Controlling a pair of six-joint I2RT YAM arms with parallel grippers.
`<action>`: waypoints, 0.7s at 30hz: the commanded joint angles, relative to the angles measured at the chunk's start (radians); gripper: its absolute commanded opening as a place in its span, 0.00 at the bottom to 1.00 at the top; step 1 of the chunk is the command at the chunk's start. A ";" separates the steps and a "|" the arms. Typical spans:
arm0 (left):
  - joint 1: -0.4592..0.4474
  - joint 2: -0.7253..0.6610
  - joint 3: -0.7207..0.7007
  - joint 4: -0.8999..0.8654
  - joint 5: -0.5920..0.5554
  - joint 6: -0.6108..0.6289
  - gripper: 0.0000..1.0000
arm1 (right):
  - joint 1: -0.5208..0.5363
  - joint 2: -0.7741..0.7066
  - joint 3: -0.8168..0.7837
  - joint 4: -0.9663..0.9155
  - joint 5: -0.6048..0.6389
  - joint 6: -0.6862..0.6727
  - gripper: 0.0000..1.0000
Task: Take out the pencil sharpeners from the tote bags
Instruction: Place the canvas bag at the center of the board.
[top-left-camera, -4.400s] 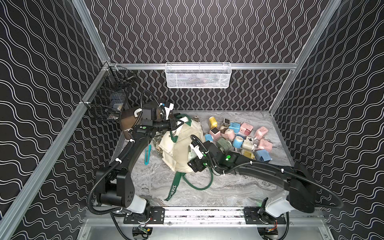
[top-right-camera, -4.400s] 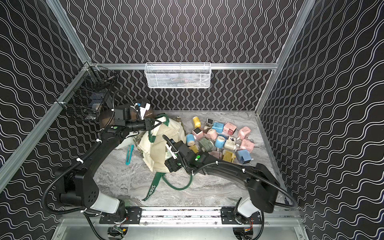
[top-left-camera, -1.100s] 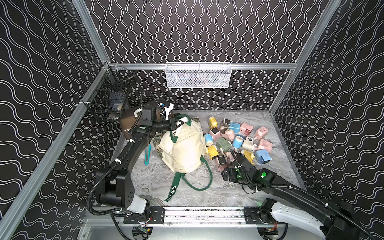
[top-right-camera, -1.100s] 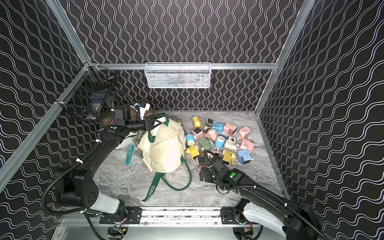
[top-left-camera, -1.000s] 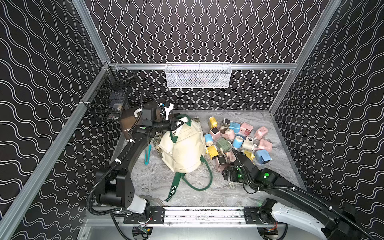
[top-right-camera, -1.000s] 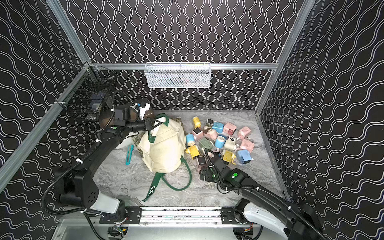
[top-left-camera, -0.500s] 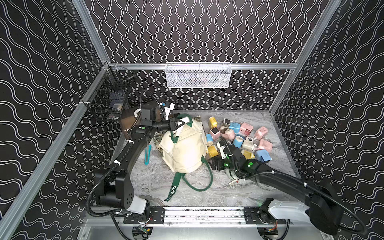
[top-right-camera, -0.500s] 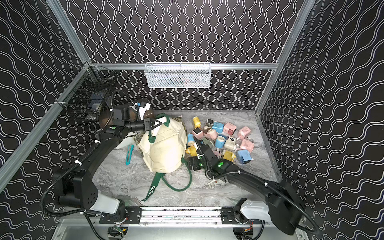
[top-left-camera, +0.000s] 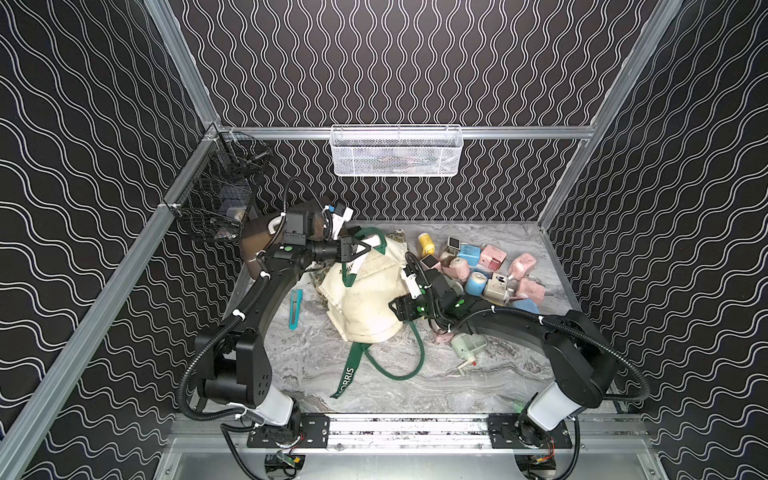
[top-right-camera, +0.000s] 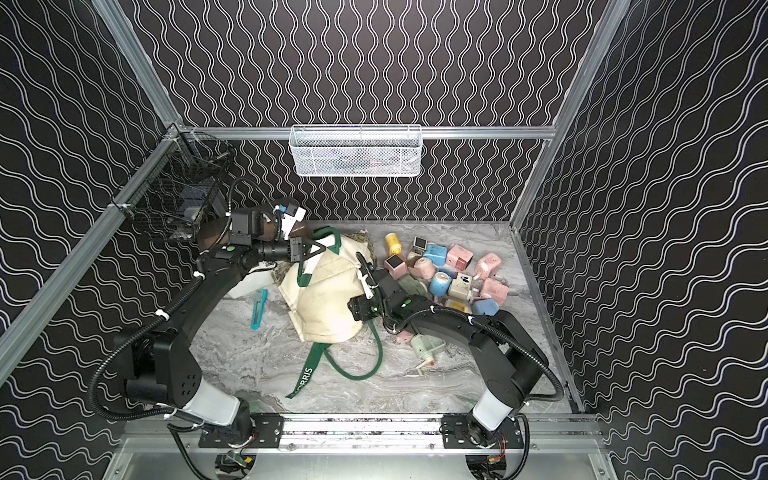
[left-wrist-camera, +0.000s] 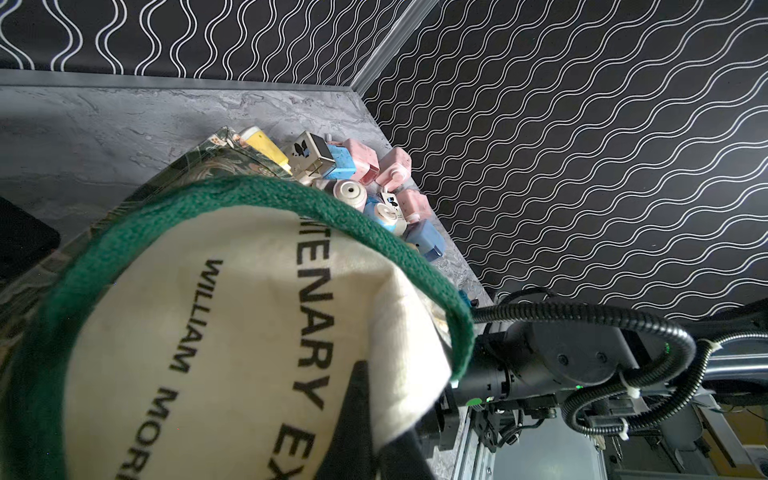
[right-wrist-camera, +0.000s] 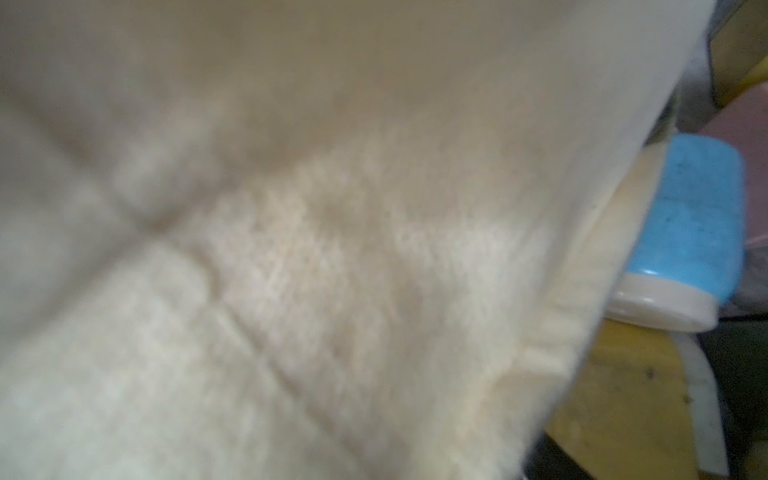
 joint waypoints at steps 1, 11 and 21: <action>-0.001 0.004 0.011 -0.036 0.002 0.060 0.00 | 0.000 0.000 0.018 0.067 -0.013 -0.019 0.64; 0.002 0.035 0.028 -0.096 -0.164 0.058 0.00 | -0.067 -0.008 0.104 0.031 -0.010 0.074 0.14; 0.015 0.285 0.302 -0.400 -0.371 0.018 0.05 | -0.284 0.194 0.662 -0.499 -0.352 0.209 0.00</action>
